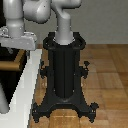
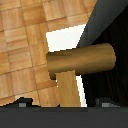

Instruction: Open the door by pressing down and pulling on the handle.

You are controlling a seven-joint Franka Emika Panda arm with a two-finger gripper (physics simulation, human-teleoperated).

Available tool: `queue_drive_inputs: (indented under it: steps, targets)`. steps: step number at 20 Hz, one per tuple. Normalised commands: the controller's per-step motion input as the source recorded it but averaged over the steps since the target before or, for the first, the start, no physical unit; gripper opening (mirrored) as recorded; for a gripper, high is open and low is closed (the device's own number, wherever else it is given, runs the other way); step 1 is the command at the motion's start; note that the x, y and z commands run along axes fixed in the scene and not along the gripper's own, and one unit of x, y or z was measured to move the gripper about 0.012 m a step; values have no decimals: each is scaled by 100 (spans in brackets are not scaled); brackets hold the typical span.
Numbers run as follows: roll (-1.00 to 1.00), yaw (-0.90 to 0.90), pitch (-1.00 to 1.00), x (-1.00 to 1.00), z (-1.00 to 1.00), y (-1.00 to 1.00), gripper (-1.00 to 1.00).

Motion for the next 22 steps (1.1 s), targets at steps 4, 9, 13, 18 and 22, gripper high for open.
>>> queue_drive_inputs:
  steps: [4, 9, 13, 18, 22]
  targets:
    - [0, 0, 0, 0, -50, 0, 100]
    - [0, 0, 0, 0, -20, 0, 100]
    - [0, 0, 0, 0, 0, 0, 100]
    - [0, 0, 0, 0, 0, 0, -100]
    - [0, 0, 0, 0, 0, 0, -100]
